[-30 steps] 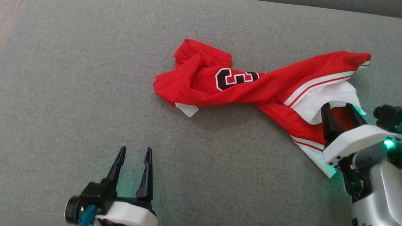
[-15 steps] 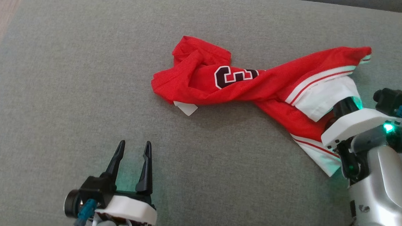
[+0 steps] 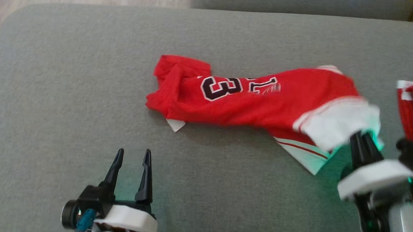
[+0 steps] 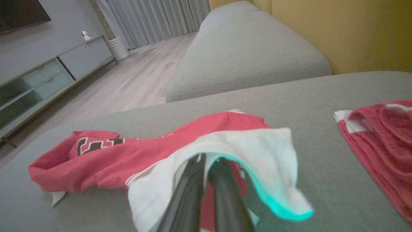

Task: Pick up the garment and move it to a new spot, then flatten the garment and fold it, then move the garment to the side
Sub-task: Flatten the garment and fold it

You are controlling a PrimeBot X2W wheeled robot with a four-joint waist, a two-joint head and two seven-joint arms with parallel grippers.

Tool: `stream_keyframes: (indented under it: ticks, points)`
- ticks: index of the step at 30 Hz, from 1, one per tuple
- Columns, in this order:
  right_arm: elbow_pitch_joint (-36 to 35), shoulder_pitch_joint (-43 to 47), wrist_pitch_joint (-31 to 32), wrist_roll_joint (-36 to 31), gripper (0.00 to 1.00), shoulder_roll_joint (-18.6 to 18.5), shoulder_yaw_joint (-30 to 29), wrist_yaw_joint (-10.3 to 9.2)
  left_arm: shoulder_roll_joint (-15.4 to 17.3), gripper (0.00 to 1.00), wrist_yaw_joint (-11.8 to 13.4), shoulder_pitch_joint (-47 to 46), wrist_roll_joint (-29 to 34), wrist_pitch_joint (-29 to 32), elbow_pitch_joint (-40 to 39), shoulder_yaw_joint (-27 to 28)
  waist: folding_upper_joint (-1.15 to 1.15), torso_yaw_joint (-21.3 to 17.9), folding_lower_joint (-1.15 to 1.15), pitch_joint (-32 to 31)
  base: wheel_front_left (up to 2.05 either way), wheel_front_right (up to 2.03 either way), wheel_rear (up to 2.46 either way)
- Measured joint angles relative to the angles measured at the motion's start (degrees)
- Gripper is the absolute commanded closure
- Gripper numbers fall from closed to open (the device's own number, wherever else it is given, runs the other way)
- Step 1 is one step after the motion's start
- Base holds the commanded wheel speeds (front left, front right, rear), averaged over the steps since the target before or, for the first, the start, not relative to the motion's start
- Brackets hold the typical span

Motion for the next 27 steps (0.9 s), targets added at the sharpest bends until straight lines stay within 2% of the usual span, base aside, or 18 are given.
stream_keyframes:
  ticks: [6, 12, 13, 14, 15, 16, 21, 27]
  points:
    - [-8.15, 12.26, 4.36, -0.77, 1.00, 1.25, -1.65, 0.00, 0.62, 0.00, 0.27, 0.92, -0.02, 0.02, -0.64, 0.13, 0.00, -2.83, 0.00, -1.38, 0.00, 0.00, 0.00]
    - [-5.91, 16.67, 3.87, 2.27, 1.00, 1.53, -2.37, 0.00, 1.47, 0.00, 0.53, 1.02, -0.26, 0.53, -1.30, 0.15, 0.00, -4.04, 0.00, -1.73, 0.00, 0.00, 0.00]
    - [-4.87, 16.60, 3.15, 2.43, 0.93, 1.53, -2.32, 0.00, 1.59, 0.00, 0.54, 1.02, -0.51, 0.54, -1.34, 0.16, 0.00, -4.11, 0.00, -1.76, 0.00, 0.00, 0.00]
    - [-3.91, 16.53, 2.32, 2.69, 0.58, 1.55, -2.30, 0.00, 1.68, 0.00, 0.65, 1.02, -0.54, 0.56, -1.35, 0.16, 0.00, -4.17, 0.00, -1.83, 0.00, 0.00, 0.00]
    - [-2.97, 16.51, 1.46, 2.71, 0.05, 1.55, -2.29, 0.00, 1.75, 0.00, 0.73, 1.02, -0.54, 0.60, -1.38, 0.18, 0.00, -4.23, 0.00, -1.96, 0.00, 0.00, 0.00]
    - [-2.05, 16.51, 0.59, 2.45, 0.00, 1.56, -2.30, 0.00, 1.78, 0.00, 0.91, 1.03, -0.57, 0.62, -1.43, 0.19, 0.00, -4.30, 0.00, -2.12, 0.00, 0.00, 0.00]
    - [0.83, 16.61, -1.69, 1.47, 0.00, 1.56, -2.37, 0.00, 2.03, 0.00, 1.03, 1.34, -0.62, 1.07, -1.60, 0.27, 0.00, -4.86, 0.00, -3.47, 0.00, 0.00, 0.00]
    - [0.25, 16.75, -2.10, -0.68, 0.00, 1.62, -4.83, 0.00, 2.25, 0.00, 1.56, 3.50, -1.63, 1.07, -1.99, 0.96, 0.00, -6.18, 0.00, -5.72, 0.00, 0.00, 0.00]
